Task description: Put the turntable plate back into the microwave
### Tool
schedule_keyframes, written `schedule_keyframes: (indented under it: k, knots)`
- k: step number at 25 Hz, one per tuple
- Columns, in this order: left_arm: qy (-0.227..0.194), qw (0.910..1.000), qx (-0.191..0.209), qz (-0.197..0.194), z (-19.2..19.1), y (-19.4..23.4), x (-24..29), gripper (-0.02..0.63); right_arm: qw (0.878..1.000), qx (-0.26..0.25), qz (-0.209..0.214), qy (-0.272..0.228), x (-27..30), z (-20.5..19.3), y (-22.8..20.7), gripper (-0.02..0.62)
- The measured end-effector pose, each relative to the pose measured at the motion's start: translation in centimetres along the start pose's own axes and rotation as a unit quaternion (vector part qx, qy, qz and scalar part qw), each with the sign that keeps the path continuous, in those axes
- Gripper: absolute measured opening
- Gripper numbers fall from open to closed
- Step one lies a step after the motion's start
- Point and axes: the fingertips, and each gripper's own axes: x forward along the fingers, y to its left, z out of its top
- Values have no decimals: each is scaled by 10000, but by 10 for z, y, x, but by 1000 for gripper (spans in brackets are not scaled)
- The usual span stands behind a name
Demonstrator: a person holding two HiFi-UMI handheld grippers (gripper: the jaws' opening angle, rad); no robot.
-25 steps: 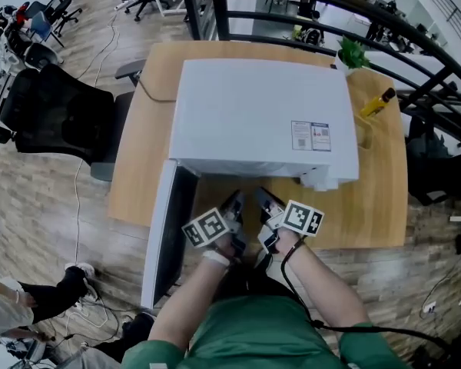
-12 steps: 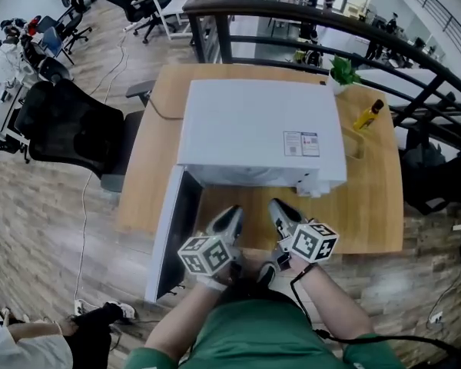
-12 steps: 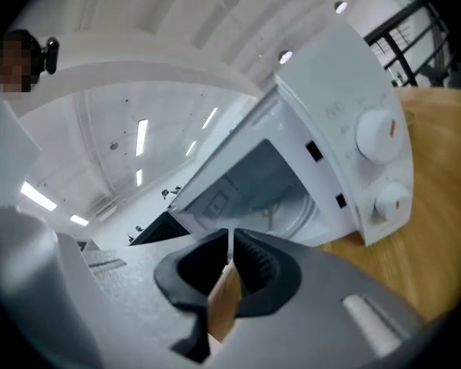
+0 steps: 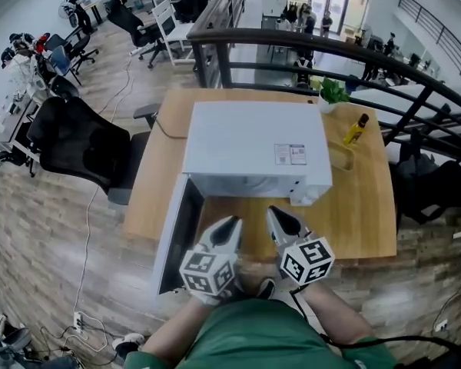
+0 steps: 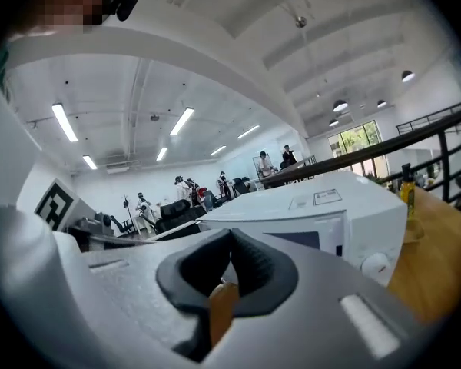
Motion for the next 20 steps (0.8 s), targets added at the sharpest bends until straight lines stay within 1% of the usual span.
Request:
schedule_keyframes:
  k: [4,7,14,20]
  knots:
    - [-229,9995,190,-51,21,-13,-16,46,9990,-430,-141,43,-13,4,7,3]
    - [-367,9985,398,-27,32,-18,-26,46,9978,-652,-104,-67,-21,13,17,3]
    - [-416,9981,449,-4,33,-26,-34,46,9965,-806,-34,-235,-30,27,31,3]
    - [-533,9962,686,43,40,-32,-39,46,9947,-962,88,-341,-29,35,44,3]
